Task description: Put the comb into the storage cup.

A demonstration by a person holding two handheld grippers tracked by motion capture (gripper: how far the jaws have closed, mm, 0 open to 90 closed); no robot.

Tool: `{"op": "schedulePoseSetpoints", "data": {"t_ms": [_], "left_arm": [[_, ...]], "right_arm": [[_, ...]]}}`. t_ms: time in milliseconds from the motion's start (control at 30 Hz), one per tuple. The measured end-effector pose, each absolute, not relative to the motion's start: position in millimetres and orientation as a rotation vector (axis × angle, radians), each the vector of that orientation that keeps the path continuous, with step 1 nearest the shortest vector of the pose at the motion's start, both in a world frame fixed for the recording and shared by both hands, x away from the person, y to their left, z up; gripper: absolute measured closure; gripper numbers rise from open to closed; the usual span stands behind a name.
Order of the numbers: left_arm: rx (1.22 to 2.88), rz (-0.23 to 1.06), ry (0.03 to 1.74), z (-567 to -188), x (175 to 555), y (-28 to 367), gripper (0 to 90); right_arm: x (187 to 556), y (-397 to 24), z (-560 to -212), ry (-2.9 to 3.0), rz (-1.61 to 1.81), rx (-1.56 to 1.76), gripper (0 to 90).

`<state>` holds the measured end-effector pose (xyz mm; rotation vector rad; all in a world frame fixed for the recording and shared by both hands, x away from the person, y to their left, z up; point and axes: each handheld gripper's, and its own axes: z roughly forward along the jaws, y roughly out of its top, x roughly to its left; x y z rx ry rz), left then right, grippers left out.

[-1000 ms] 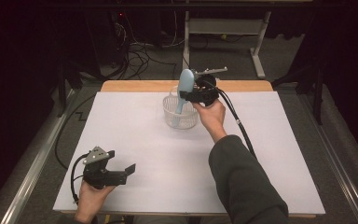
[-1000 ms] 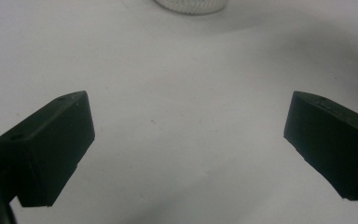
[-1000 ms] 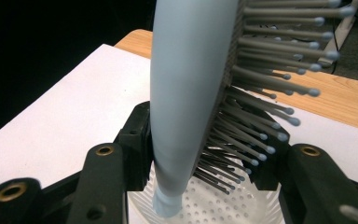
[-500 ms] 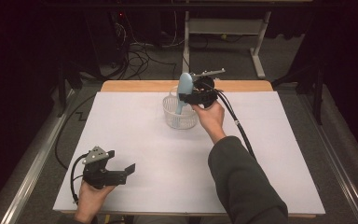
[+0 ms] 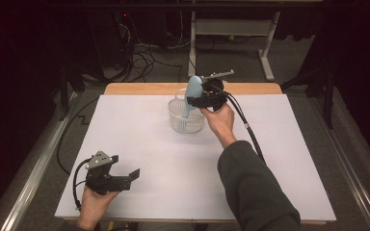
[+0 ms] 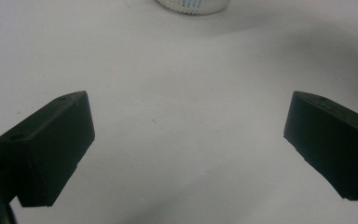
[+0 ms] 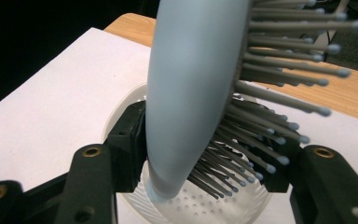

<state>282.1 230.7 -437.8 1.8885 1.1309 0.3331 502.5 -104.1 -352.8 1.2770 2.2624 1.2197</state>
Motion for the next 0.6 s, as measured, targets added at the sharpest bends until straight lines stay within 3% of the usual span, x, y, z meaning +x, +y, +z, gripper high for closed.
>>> {"op": "schedulePoseSetpoints", "data": {"t_ms": [600], "left_arm": [[1.876,0.349,1.140,-437.2,281.5,231.5,1.1]], "right_arm": [[502.7,-127.2,-358.2,2.260,1.130,1.336,36.4]]}}
